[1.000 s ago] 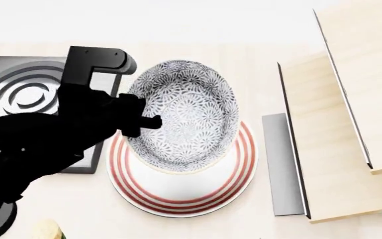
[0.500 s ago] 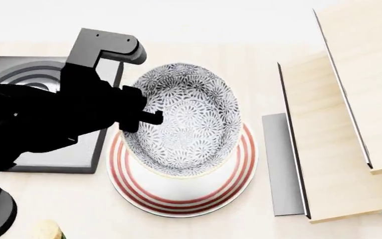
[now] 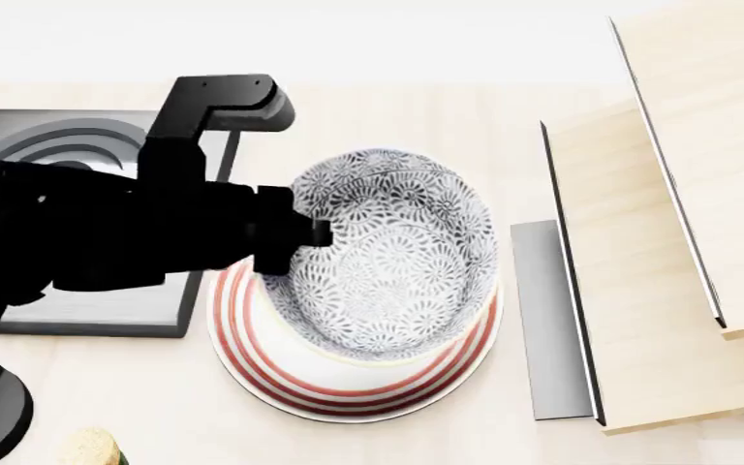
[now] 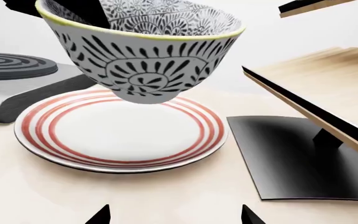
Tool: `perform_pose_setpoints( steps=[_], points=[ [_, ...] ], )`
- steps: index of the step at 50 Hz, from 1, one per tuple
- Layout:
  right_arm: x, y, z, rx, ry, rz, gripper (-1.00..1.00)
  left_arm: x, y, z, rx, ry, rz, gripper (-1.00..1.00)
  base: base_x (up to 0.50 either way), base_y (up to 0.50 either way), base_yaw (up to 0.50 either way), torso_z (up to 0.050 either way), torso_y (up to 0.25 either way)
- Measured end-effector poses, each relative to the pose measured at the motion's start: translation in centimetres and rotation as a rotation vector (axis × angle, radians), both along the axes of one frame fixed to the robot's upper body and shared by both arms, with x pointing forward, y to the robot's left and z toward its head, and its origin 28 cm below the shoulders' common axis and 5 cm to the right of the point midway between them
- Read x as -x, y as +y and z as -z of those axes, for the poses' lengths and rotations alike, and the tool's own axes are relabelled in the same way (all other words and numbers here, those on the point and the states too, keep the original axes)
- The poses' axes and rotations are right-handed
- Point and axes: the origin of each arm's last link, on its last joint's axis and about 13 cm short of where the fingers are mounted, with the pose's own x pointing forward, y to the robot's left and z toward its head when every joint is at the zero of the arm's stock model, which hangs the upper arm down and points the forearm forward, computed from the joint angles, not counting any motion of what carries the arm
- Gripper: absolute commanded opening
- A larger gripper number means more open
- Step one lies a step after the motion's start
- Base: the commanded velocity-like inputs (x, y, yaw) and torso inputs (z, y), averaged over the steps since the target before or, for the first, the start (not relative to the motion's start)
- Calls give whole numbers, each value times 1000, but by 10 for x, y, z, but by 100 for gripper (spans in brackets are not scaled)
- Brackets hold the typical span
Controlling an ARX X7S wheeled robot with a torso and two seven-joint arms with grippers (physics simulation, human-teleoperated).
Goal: Pick up the akita bowl and put it on the plate.
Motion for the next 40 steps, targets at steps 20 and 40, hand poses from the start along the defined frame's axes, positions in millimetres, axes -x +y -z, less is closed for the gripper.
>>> perform_pose_setpoints(
  steps=[20,40],
  points=[
    [0,0,0,-5,3,-4,100,-14,0,14,117,43,-90,-100,0,0,0,0,1],
    [0,1,0,-5,2,-7,100,-20,6,32,114,13,-200,-100,0,0,0,0,0]
  ],
)
